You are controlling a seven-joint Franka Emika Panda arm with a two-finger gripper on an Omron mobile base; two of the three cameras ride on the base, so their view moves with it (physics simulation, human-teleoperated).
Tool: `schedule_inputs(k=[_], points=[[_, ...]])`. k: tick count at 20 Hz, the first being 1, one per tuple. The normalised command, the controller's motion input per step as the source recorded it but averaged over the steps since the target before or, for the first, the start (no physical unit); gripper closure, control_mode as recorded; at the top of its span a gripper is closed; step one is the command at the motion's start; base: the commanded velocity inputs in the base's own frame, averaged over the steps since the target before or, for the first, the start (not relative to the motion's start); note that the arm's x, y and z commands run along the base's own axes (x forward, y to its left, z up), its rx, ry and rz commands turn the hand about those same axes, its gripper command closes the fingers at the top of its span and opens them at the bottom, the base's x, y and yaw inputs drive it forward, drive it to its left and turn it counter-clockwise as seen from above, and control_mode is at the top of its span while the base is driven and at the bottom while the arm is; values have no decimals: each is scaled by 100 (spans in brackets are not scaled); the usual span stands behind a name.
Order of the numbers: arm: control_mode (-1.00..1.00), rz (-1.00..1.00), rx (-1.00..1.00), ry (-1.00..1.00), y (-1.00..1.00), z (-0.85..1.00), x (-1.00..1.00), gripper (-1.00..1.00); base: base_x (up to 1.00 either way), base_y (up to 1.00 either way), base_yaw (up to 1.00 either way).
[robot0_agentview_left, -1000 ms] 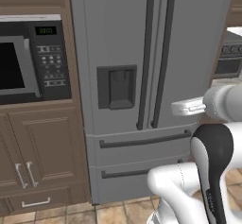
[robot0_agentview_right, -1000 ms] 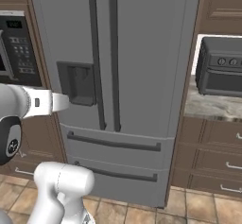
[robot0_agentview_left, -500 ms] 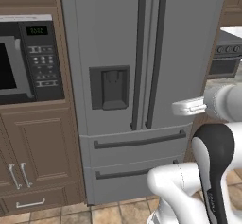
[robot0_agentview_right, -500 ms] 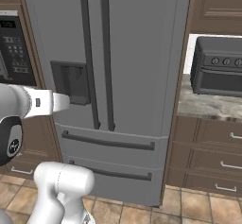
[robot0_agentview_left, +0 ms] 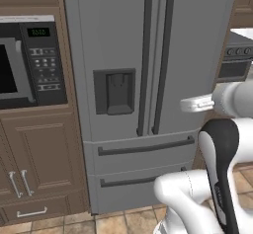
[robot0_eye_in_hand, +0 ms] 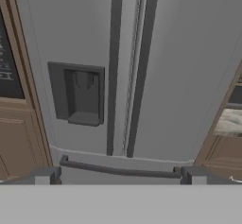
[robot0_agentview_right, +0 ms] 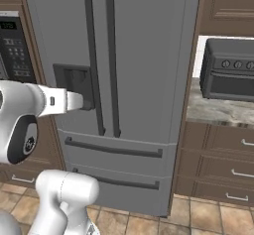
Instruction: Retrieve the kiwi and orange from the fridge and place them into the bowl on the dining table.
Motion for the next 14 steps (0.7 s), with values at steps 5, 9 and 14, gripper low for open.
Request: schedule_inputs(k=[5, 9, 14], points=[[-100, 0, 4, -8, -61, 0, 45, -100, 0, 0, 0], [-100, 0, 4, -12, -58, 0, 54, -100, 0, 0, 0], [-100, 0, 4, -7, -35, 0, 44, -100, 0, 0, 0]])
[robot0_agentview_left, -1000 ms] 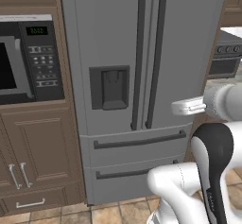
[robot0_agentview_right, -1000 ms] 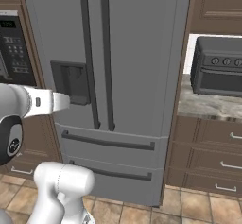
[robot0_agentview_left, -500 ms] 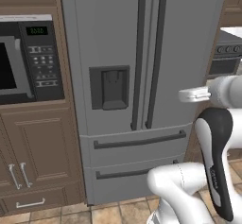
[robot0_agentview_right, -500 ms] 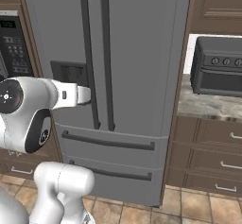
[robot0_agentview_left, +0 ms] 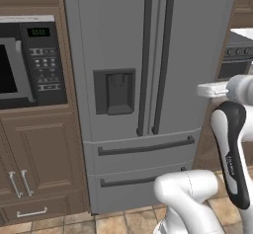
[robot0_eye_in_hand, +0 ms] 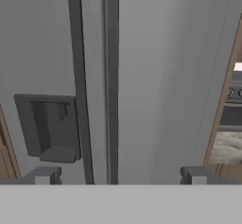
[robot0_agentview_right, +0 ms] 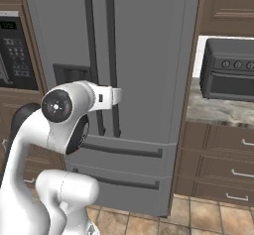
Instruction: Retrieve the kiwi and orange from the fridge and place them into the bowl on the dining table.
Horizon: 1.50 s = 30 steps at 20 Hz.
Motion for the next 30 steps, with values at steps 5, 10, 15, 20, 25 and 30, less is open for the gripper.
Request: schedule_inputs(k=[5, 10, 15, 20, 25, 30], points=[[-100, 0, 2, 0, -6, 0, 62, -100, 0, 0, 0], [-100, 0, 0, 1, 0, 4, 67, -100, 0, 0, 0], [-100, 0, 0, 9, 2, 7, 53, -100, 0, 0, 0], [-100, 0, 0, 13, 11, 0, 41, -100, 0, 0, 0], [-100, 0, 0, 14, 17, 0, 28, -100, 0, 0, 0], [-100, 0, 0, 3, 11, 0, 22, -100, 0, 0, 0]])
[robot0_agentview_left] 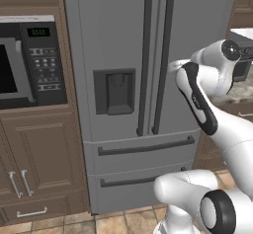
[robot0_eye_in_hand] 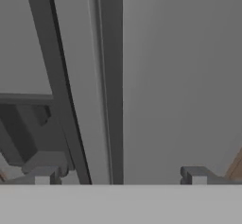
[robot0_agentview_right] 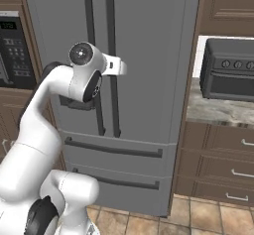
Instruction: Retrieve the kiwi and orange from the fridge and place them into the bowl on the dining table.
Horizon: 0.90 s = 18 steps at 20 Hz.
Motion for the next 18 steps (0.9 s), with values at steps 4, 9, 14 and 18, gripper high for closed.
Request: schedule_inputs(k=[4, 9, 14, 18], points=[[-100, 0, 0, -3, 0, -9, 18, -100, 0, 0, 0], [-100, 0, 0, -2, 0, -20, 29, -100, 0, 0, 0], [-100, 0, 0, 0, 10, -21, 32, -100, 0, 0, 0], [-100, 0, 0, 0, 3, -4, 38, -100, 0, 0, 0]])
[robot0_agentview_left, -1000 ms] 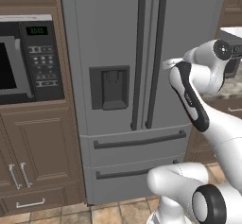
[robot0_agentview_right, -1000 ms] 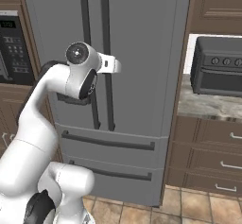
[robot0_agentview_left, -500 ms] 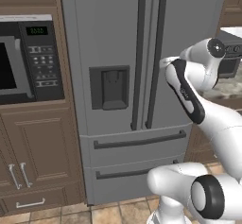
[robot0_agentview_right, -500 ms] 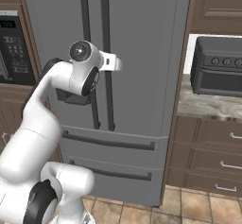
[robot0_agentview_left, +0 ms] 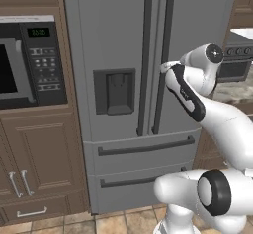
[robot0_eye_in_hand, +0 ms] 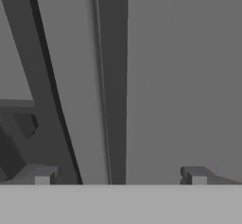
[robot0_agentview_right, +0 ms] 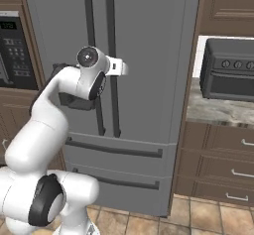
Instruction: Retrieve the kiwi and orange from the fridge and place them into the bowl on the dining table.
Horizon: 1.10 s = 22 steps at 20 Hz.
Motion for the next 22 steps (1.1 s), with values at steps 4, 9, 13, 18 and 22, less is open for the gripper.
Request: schedule_inputs(k=[4, 9, 13, 18, 22], points=[[-100, 0, 0, 0, 0, 0, 40, -100, 0, 0, 0], [-100, 0, 0, 0, 0, 0, 45, -100, 0, 0, 0], [-100, 0, 0, 0, 0, -5, 49, -100, 0, 0, 0], [-100, 0, 0, 0, 0, -7, 53, -100, 0, 0, 0], [-100, 0, 0, 0, 0, -7, 54, -100, 0, 0, 0]])
